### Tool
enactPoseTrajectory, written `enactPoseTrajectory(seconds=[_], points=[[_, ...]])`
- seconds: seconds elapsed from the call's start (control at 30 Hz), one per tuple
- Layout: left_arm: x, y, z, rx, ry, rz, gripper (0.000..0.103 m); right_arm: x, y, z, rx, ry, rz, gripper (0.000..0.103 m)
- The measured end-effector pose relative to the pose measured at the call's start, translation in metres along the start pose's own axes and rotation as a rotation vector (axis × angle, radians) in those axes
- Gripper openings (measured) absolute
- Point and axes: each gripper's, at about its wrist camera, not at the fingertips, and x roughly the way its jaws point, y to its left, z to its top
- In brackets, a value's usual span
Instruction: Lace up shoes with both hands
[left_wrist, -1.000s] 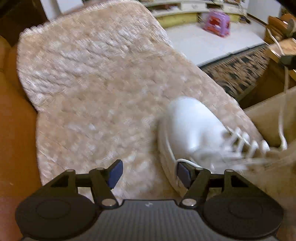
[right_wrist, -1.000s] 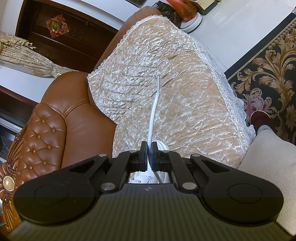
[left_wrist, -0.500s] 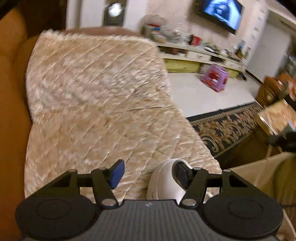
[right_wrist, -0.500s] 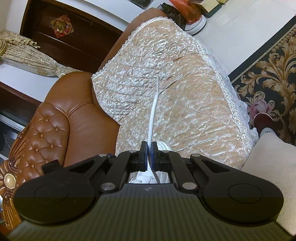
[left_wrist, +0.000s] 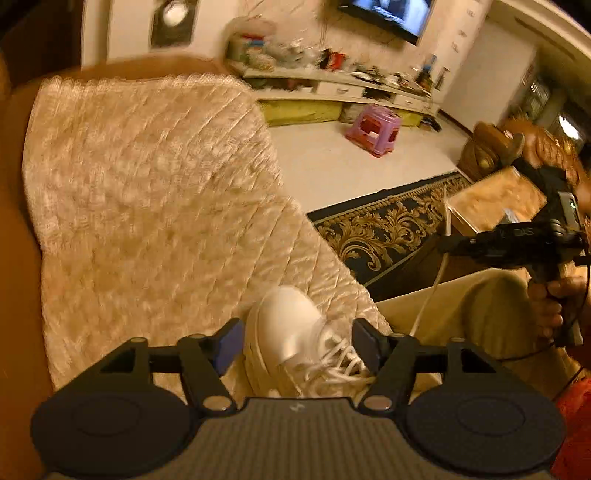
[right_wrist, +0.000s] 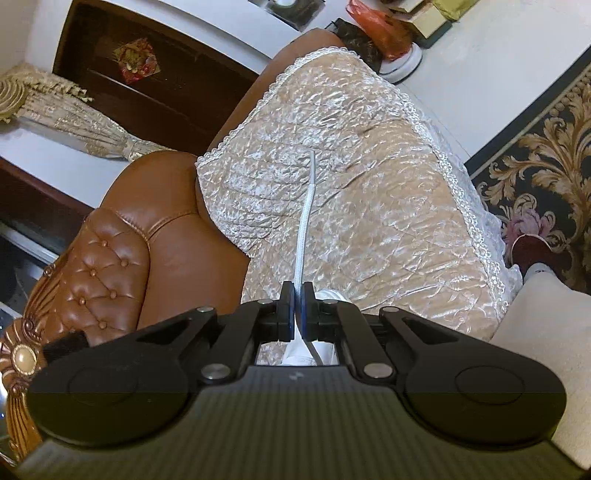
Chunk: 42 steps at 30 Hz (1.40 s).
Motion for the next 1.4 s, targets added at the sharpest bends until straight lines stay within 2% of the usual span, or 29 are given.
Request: enactPoseTrajectory(seconds=[0.13,0.17,0.2,0.27,0.3,0.43,0.47,0.5,0.57,0.6,0.67,0.8,0.87,0.93,1.0,1.07,1.13,1.2,1.23,1.33,1.4], points=[[-0.007,-0.032,0.019,0.086,-0.004,0.003,0.082,-0.004,-0.001,-0.002,-0.002,-0.020,0.004,0.006],[-0.003,-0.045,0.023,0.127,0.018,0.016,0.082,-0.005,-0.002,-0.002,0.004,-0.024,0.007,0.006],[0.009,-0.062,0.024,0.179,0.065,0.036,0.081,-0.006,-0.003,-0.002,0.007,-0.030,0.010,0.006],[0.034,-0.090,0.025,0.257,0.155,0.065,0.066,-0.009,-0.003,-0.003,0.001,-0.037,0.010,0.006],[0.041,-0.096,0.022,0.271,0.180,0.069,0.064,-0.010,-0.002,-0.003,-0.003,-0.040,0.007,0.007],[0.068,-0.121,0.012,0.329,0.281,0.086,0.063,-0.018,-0.003,-0.006,-0.019,-0.067,0.004,0.007],[0.075,-0.127,0.009,0.344,0.307,0.091,0.060,-0.021,-0.003,-0.007,-0.017,-0.074,0.005,0.007],[0.082,-0.133,0.007,0.358,0.332,0.095,0.054,-0.023,-0.004,-0.007,-0.015,-0.081,0.006,0.007],[0.096,-0.146,0.001,0.387,0.382,0.103,0.017,-0.026,-0.006,-0.007,-0.012,-0.093,0.009,0.007],[0.096,-0.147,0.000,0.380,0.379,0.103,0.013,-0.027,-0.006,-0.007,-0.014,-0.094,0.012,0.007],[0.086,-0.140,0.002,0.325,0.322,0.091,0.006,-0.028,-0.007,-0.008,-0.018,-0.091,0.017,0.007],[0.060,-0.116,0.022,0.143,0.172,0.069,0.003,-0.032,-0.010,-0.009,-0.012,-0.089,0.019,0.008],[0.046,-0.103,0.036,0.050,0.092,0.044,0.003,-0.035,-0.013,-0.011,0.005,-0.094,0.014,0.036],[0.033,-0.094,0.048,-0.022,0.020,0.020,0.003,-0.040,-0.015,-0.014,0.017,-0.106,0.025,0.042],[0.025,-0.098,0.056,-0.023,-0.025,0.012,0.002,-0.043,-0.015,-0.016,0.004,-0.104,0.037,0.042],[0.024,-0.107,0.060,0.003,-0.040,0.006,0.002,-0.041,-0.007,-0.021,-0.063,-0.072,0.047,0.042],[0.029,-0.116,0.060,0.026,-0.028,0.001,0.002,-0.038,0.007,-0.029,-0.168,-0.043,0.043,0.042],[0.033,-0.121,0.060,0.030,-0.020,-0.009,0.002,-0.031,0.031,-0.045,-0.337,-0.032,0.019,0.042],[0.033,-0.122,0.060,0.027,-0.021,-0.014,0.002,-0.027,0.039,-0.054,-0.378,-0.024,0.039,0.042],[0.031,-0.123,0.058,0.015,-0.036,-0.025,0.002,0.001,0.059,-0.075,-0.419,0.055,0.159,0.042],[0.023,-0.123,0.054,0.008,-0.047,-0.030,0.002,0.025,0.071,-0.088,-0.390,0.099,0.102,0.042]])
